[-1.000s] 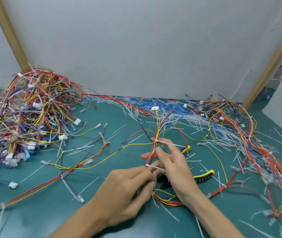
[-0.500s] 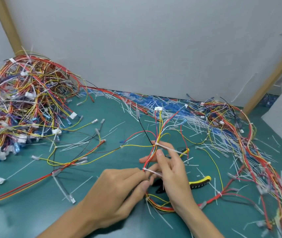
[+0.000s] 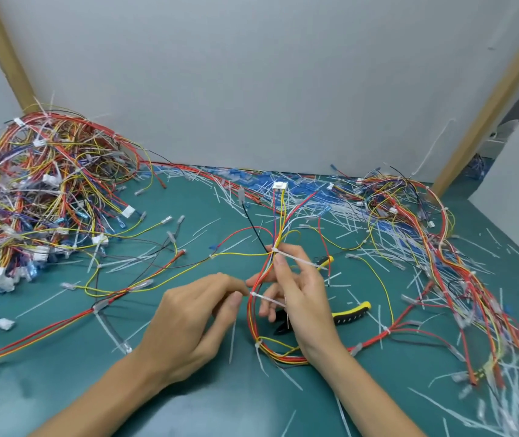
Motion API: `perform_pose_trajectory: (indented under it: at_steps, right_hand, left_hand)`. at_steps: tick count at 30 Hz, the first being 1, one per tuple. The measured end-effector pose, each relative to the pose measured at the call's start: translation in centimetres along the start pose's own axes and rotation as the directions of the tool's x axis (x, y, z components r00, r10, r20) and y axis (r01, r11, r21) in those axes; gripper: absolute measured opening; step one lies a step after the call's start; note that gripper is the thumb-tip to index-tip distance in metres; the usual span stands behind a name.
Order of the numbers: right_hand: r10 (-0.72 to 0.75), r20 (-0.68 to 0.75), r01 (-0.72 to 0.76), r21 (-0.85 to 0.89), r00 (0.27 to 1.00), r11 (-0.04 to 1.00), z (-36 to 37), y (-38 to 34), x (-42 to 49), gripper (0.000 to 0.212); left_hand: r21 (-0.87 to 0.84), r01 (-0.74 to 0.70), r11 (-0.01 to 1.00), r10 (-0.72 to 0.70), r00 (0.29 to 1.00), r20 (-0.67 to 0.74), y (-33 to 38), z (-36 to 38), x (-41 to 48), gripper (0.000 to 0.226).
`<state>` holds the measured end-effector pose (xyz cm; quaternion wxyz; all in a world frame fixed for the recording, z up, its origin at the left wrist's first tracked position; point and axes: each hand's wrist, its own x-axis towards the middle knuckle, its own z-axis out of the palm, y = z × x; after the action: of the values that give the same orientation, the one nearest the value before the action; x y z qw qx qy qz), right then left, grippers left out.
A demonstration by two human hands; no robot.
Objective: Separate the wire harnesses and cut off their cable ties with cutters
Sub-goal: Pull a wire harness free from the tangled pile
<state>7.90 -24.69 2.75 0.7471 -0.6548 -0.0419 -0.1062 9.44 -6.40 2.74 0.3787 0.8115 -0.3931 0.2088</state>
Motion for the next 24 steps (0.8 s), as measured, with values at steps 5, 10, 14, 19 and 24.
perform_pose_trajectory:
  at_steps: [5,10,14,19,24]
  right_hand:
    - [0.041,0.007,-0.041,0.009,0.999,0.999,0.0,0.0,0.0,0.033]
    - [0.112,0.004,-0.112,0.071,0.994,0.991,-0.1,-0.4,0.3,0.028]
    - [0.085,0.039,-0.083,-0.035,0.996,0.996,-0.1,-0.5,0.0,0.033]
    - [0.069,0.083,-0.051,-0.194,0.994,0.980,-0.1,-0.4,0.0,0.047]
    - [-0.033,0.019,0.038,-0.430,0.999,0.902,-0.3,0.4,-0.4,0.051]
  left_hand:
    - [-0.026,0.031,0.999,-0.029,0.995,0.095,0.0,0.6,-0.1,0.013]
    - [-0.255,0.241,0.937,-0.231,0.971,0.067,0.3,1.5,0.2,0.012]
    - [-0.487,0.466,0.738,-0.437,0.881,0.181,0.3,2.1,0.8,0.016]
    - [-0.432,0.520,0.737,-0.469,0.853,0.228,-0.7,2.1,0.7,0.014]
    - [-0.216,0.389,0.896,-0.372,0.921,0.117,-0.5,2.4,0.4,0.012]
